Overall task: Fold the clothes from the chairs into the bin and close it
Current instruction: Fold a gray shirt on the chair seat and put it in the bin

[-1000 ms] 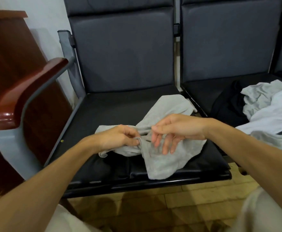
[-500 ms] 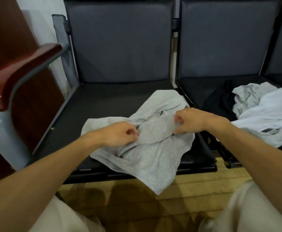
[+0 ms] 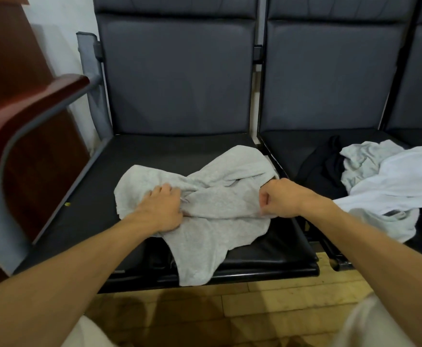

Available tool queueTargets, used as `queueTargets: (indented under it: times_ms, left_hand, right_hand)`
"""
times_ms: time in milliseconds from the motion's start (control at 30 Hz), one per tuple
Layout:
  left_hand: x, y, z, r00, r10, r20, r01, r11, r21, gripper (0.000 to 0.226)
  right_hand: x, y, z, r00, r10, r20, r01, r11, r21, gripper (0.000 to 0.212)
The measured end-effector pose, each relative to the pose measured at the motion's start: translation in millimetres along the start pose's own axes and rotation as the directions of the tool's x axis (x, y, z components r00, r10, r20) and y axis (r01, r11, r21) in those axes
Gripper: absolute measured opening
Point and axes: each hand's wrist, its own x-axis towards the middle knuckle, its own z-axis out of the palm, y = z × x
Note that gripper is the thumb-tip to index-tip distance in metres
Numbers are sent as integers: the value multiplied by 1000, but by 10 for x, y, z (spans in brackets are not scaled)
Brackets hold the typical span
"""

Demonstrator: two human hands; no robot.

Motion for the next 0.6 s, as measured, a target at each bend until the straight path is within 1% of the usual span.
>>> queueTargets:
  times_ms: [33, 67, 100, 133, 167, 200, 233, 267, 300, 333, 400, 433, 467, 500, 567, 600]
  left_hand:
    - [-32, 84, -54, 992, 52, -118, -58, 997, -48, 42]
    - [-76, 181, -108, 970, 123, -211, -152, 980, -128, 32]
    - [-121, 283, -154, 947, 206, -246, -260, 942, -212, 22]
    - [-167, 379, -183, 929, 299, -218, -352, 897, -269, 13]
    - [-215, 456, -192, 909, 390, -148, -417, 860, -295, 9]
    - [-247, 509, -171, 885, 462, -63, -457, 834, -309, 14]
    - [-262, 534, -137, 862, 506, 16, -476, 822, -312, 23]
    - [-262, 538, -99, 850, 523, 67, -481, 821, -307, 32]
    - [-253, 531, -68, 843, 533, 72, -490, 817, -304, 38]
    - [-245, 521, -46, 840, 541, 50, -502, 807, -310, 39]
    - [-232, 504, -31, 832, 554, -6, -527, 788, -317, 28]
    - [-226, 493, -39, 824, 567, -19, -544, 780, -310, 20]
    - [-219, 475, -47, 814, 580, -12, -556, 774, -304, 13]
    - [-217, 460, -64, 799, 601, 3, -572, 762, -305, 9]
    - [-225, 417, -117, 781, 624, 38, -571, 737, -363, 13]
    - [-236, 389, -156, 789, 612, 61, -530, 727, -436, 15]
  right_hand:
    - [3, -5, 2, 1000, -21, 8, 21, 1000, 15, 15]
    - [12, -5, 4, 999, -41, 17, 41, 999, 27, 17]
    - [17, -3, 3, 998, -65, 22, 64, 997, 46, 16]
    - [21, 3, 4, 996, -87, 35, 84, 994, 66, 13]
    - [24, 9, 7, 993, -108, 52, 103, 990, 91, 10]
    - [24, 16, 8, 989, -128, 77, 120, 988, 102, 15]
    - [29, 22, 12, 984, -144, 100, 134, 986, 103, 21]
    - [37, 25, 15, 981, -155, 115, 145, 985, 88, 21]
    - [44, 24, 15, 979, -171, 114, 163, 984, 75, 19]
    - [44, 21, 16, 977, -182, 110, 176, 983, 59, 16]
    - [59, 24, 12, 979, -189, 80, 187, 982, 30, 13]
    - [60, 21, 10, 982, -184, 40, 183, 983, 34, 12]
    - [64, 22, 13, 985, -169, -31, 170, 983, 70, 11]
    - [76, 28, 14, 983, -133, -129, 152, 978, 144, 9]
    - [85, 17, 7, 945, -26, -327, 138, 935, 326, 6]
    - [89, 3, 6, 918, 12, -396, 149, 917, 371, 5]
